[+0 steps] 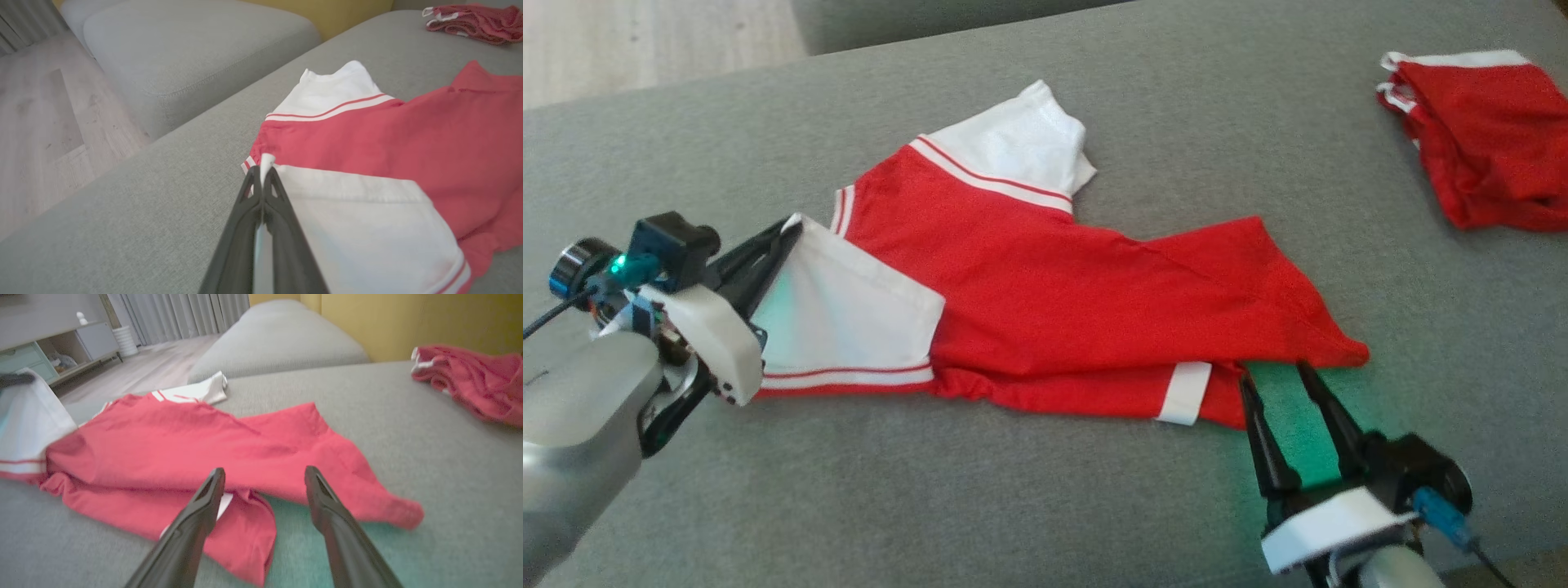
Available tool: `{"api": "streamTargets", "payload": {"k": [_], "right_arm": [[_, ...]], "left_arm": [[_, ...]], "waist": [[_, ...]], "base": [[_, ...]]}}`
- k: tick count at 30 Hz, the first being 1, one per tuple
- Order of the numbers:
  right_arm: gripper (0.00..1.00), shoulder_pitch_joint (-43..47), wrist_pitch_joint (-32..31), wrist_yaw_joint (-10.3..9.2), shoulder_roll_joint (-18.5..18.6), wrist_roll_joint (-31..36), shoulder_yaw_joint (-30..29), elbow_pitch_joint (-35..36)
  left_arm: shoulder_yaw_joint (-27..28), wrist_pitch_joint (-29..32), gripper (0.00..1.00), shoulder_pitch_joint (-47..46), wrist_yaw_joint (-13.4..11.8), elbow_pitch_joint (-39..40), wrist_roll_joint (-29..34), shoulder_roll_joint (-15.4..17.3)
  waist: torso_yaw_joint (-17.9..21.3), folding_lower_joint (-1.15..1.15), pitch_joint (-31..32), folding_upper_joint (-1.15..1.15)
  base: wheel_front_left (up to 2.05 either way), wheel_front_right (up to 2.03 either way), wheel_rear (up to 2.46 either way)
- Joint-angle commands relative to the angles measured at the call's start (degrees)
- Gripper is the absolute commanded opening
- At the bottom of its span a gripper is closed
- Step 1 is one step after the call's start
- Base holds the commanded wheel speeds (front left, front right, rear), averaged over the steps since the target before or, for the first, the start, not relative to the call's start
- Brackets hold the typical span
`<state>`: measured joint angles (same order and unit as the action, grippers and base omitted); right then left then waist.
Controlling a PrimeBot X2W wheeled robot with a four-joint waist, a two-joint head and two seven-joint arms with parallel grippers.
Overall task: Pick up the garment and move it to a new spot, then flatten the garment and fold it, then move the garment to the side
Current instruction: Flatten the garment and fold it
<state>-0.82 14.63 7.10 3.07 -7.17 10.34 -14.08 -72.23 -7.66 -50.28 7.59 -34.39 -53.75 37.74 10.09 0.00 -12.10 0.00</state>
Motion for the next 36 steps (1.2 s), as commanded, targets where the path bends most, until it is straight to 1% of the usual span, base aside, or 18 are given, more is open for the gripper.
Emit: {"api": "streamTargets", "payload": {"k": [1, 4, 5, 8, 11, 12, 20, 24, 25, 26, 27, 28, 29, 30, 31, 32, 33, 36], "right_arm": [[1.0, 0.66, 0.37, 0.39, 1.6, -0.76, 1.97, -0.13], [1.0, 1.38, 0.37, 0.39, 2.61, -1.81, 3.58, -1.91], [1.0, 1.53, 0.37, 0.39, 3.37, -2.26, 4.79, -3.12], [1.0, 1.26, 0.37, 0.39, 4.13, -2.93, 6.39, -4.66], [1.0, 1.16, 0.37, 0.39, 4.67, -3.41, 6.78, -6.47], [1.0, 1.16, 0.37, 0.39, 4.67, -3.41, 6.78, -6.47], [1.0, 0.91, 0.37, 0.39, 5.3, -3.07, 8.06, -9.07], [1.0, 0.44, 0.37, 0.39, 5.13, -2.66, 8.43, -9.43], [0.98, 0.34, 0.37, 0.39, 5.09, -2.57, 8.5, -9.51], [0.88, 0.24, 0.37, 0.39, 5.07, -2.51, 8.54, -9.56], [0.76, 0.14, 0.37, 0.39, 5.08, -2.45, 8.64, -9.61], [0.54, 0.02, 0.37, 0.39, 5.11, -2.34, 8.65, -9.57], [0.43, -0.06, 0.37, 0.39, 5.11, -2.3, 8.61, -9.56], [0.39, -0.14, 0.37, 0.39, 5.12, -2.27, 8.61, -9.57], [0.27, -0.25, 0.37, 0.39, 5.13, -2.24, 8.59, -9.53], [0.12, -0.34, 0.37, 0.39, 5.12, -2.24, 8.56, -9.47], [0.0, -0.4, 0.37, 0.39, 5.12, -2.26, 8.55, -9.42], [0.0, -0.44, 0.37, 0.39, 5.09, -2.17, 8.45, -9.02]], "left_arm": [[2.87, -1.75, 0.0, -3.53, -0.5, 2.38, 0.8, 3.67], [3.57, -2.83, 0.0, -4.1, -1.86, 5.74, 1.43, 5.13], [4.16, -3.32, 0.0, -4.59, -2.84, 8.02, 1.75, 6.05], [5.0, -3.93, 0.0, -5.15, -4.41, 11.12, 2.2, 7.28], [5.52, -4.39, 0.0, -5.27, -5.97, 14.03, 2.87, 8.74], [5.52, -4.39, 0.0, -5.27, -5.97, 14.03, 2.87, 8.74], [6.83, -4.43, 0.0, -3.66, -9.31, 19.79, 1.77, 12.83], [6.93, -4.21, 0.0, -3.05, -10.21, 21.22, 1.37, 13.61], [6.93, -4.15, 0.0, -2.98, -10.35, 21.52, 1.29, 13.68], [6.94, -4.07, 0.0, -2.93, -10.45, 21.83, 1.21, 13.74], [6.94, -3.98, 0.0, -2.9, -10.54, 22.12, 1.13, 13.83], [6.97, -3.9, 0.0, -2.9, -10.61, 22.41, 1.06, 13.93], [6.99, -3.84, 0.0, -2.9, -10.67, 22.66, 1.01, 14.06], [6.98, -3.74, 0.0, -2.88, -10.71, 22.88, 0.97, 14.22], [6.97, -3.65, 0.0, -2.88, -10.78, 23.1, 0.97, 14.37], [6.96, -3.57, 0.0, -2.87, -10.84, 23.29, 0.95, 14.53], [6.94, -3.48, 0.0, -2.84, -10.88, 23.46, 0.93, 14.68], [6.9, -3.44, 0.0, -2.7, -10.99, 23.78, 0.84, 14.93]], "waist": [[-1.68, 0.0, 0.58, 0.0], [-2.88, 0.0, 0.6, 0.0], [-3.55, 0.0, 0.34, 0.0], [-4.22, 0.0, -0.04, 0.0], [-4.37, 0.0, -0.39, 0.0], [-4.37, 0.0, -0.39, 0.0], [-3.76, 0.0, -0.95, 0.0], [-3.63, 0.0, -0.82, 0.0], [-3.64, 0.0, -0.77, 0.0], [-3.67, 0.0, -0.73, 0.0], [-3.7, 0.0, -0.69, 0.0], [-3.74, 0.0, -0.68, 0.0], [-3.78, 0.0, -0.66, 0.0], [-3.8, 0.0, -0.66, 0.0], [-3.82, 0.0, -0.67, 0.0], [-3.82, 0.0, -0.68, 0.0], [-3.81, 0.0, -0.66, 0.0], [-3.69, 0.0, -0.42, 0.0]], "base": [[0.0, 0.0, 0.0], [0.0, 0.0, 0.0], [0.0, 0.0, 0.0], [0.0, 0.0, 0.0], [0.0, 0.0, 0.0], [0.0, 0.0, 0.0], [0.0, 0.0, 0.0], [0.0, 0.0, 0.0], [0.0, 0.0, 0.0], [0.0, 0.0, 0.0], [0.0, 0.0, 0.0], [0.0, 0.0, 0.0], [0.0, 0.0, 0.0], [0.0, 0.0, 0.0], [0.0, 0.0, 0.0], [0.0, 0.0, 0.0], [0.0, 0.0, 0.0], [0.0, 0.0, 0.0]]}}
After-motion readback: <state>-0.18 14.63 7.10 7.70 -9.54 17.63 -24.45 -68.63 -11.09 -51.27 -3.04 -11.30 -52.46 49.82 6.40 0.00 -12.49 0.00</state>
